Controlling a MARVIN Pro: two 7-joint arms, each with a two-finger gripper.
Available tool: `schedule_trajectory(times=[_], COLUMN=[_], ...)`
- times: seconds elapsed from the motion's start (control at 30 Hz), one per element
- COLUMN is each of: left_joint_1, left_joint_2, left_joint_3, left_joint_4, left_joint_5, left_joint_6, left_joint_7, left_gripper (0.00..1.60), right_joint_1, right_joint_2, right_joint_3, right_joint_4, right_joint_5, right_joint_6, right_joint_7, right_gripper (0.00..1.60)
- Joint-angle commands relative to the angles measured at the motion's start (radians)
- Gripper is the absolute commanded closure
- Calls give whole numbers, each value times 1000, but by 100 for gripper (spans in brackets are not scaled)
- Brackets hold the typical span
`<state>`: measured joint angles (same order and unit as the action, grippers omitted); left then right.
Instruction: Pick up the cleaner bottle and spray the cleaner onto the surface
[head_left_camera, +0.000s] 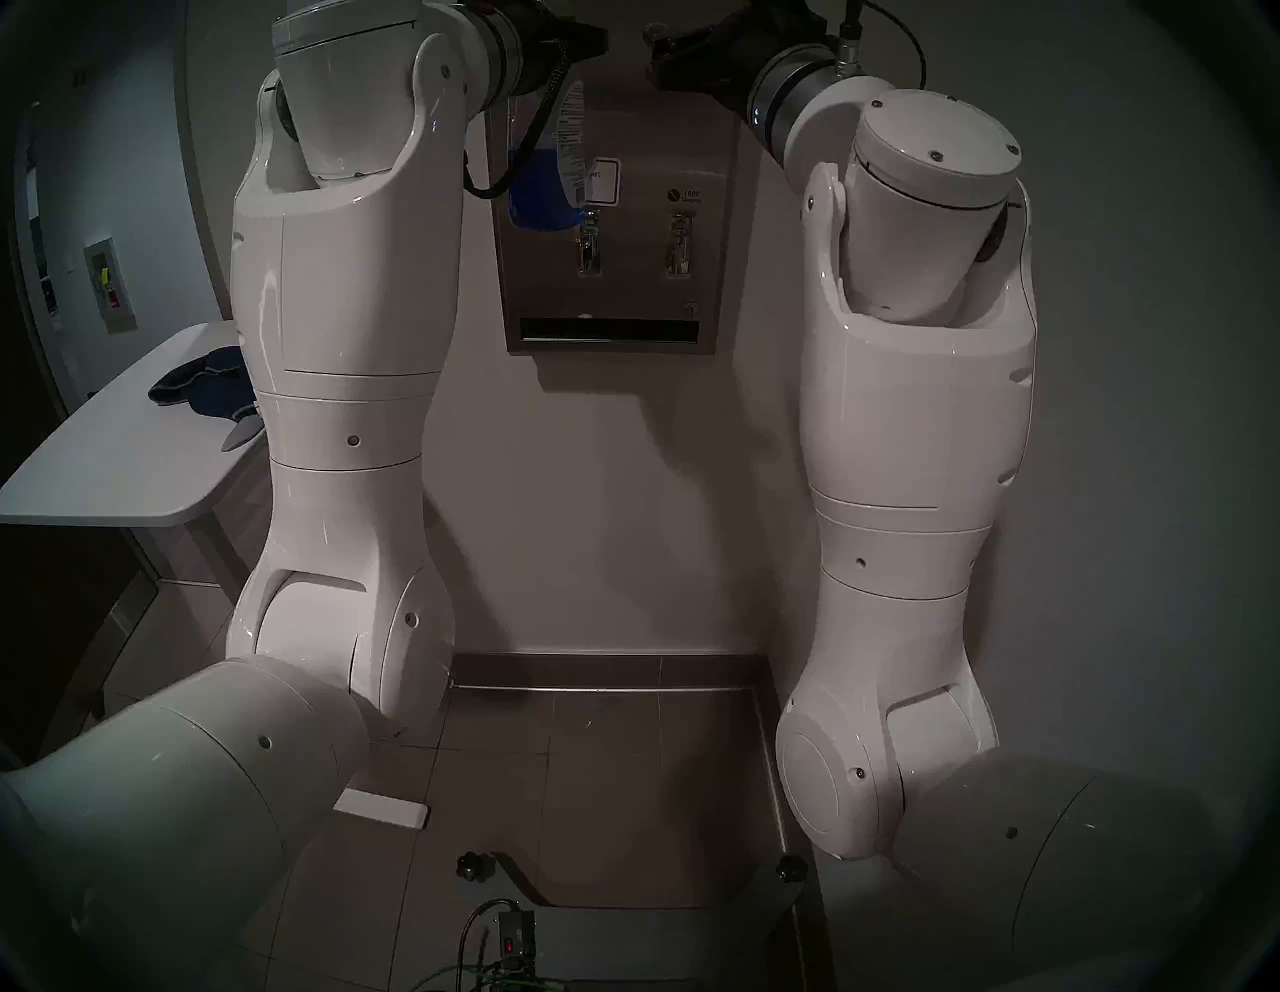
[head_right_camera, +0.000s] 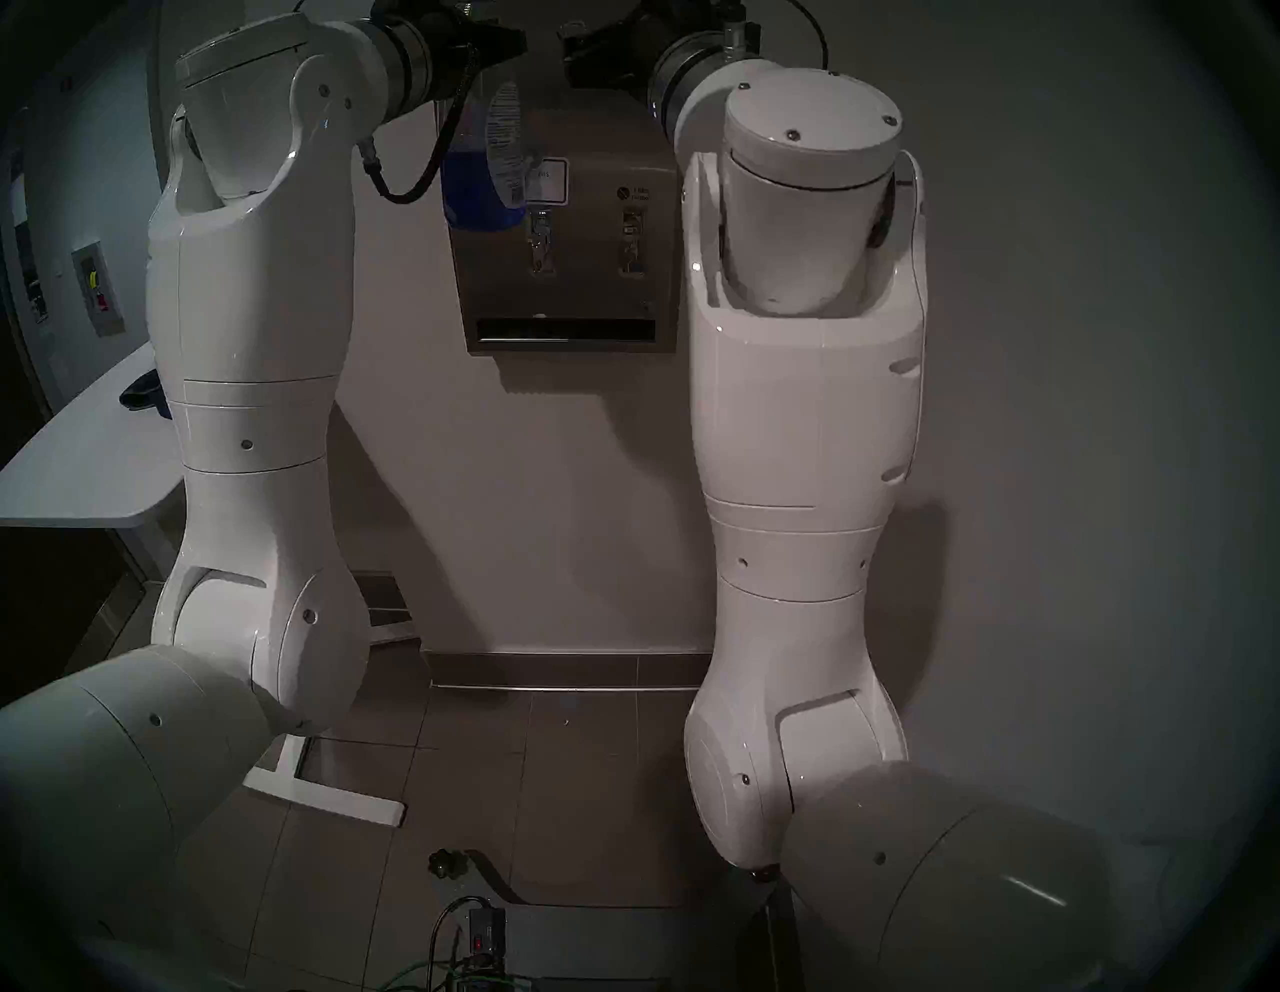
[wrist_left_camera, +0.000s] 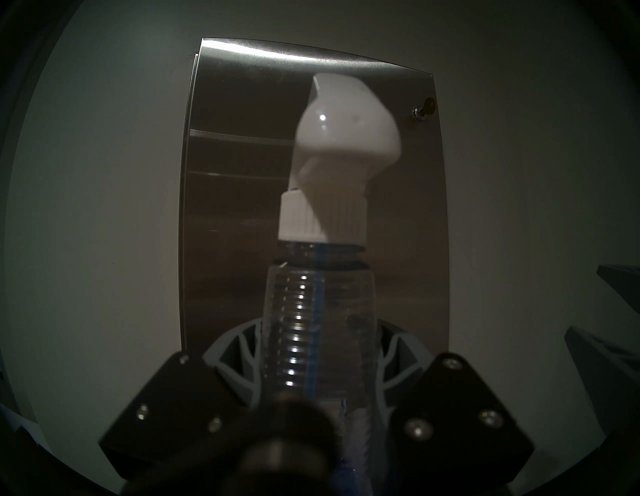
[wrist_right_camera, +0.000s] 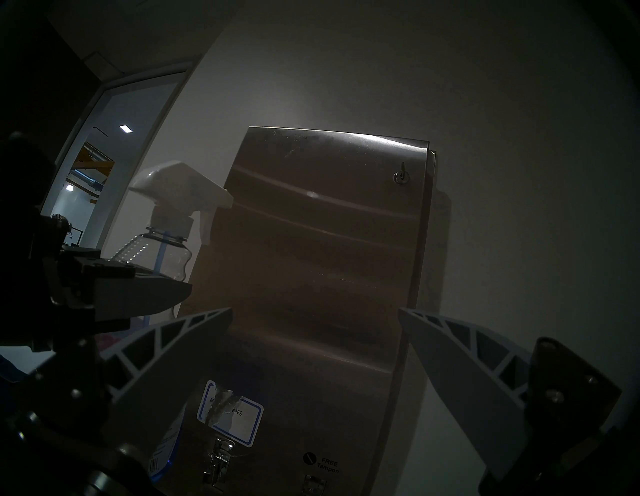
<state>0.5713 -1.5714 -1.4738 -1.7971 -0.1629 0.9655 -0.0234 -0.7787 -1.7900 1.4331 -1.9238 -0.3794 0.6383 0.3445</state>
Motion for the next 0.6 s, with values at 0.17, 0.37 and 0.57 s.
schedule_trajectory(times=[0.17,0.37,0.57], left_joint_1=[-59,-55,-52], left_joint_2=[1,0,0], left_joint_3=[2,1,1], left_joint_4=[-36,-35,-35], left_joint_5=[-1,-5,-8], left_joint_6=[-6,-6,-6], left_joint_7=[0,3,6], left_gripper=[160,160,160], right_joint_1=[157,188,234], right_joint_2=[8,8,7], right_joint_3=[37,48,64], right_joint_4=[45,79,137], right_joint_5=[-7,-3,9], right_joint_6=[-23,-32,-34], right_joint_7=[58,94,140], right_gripper=[0,0,0])
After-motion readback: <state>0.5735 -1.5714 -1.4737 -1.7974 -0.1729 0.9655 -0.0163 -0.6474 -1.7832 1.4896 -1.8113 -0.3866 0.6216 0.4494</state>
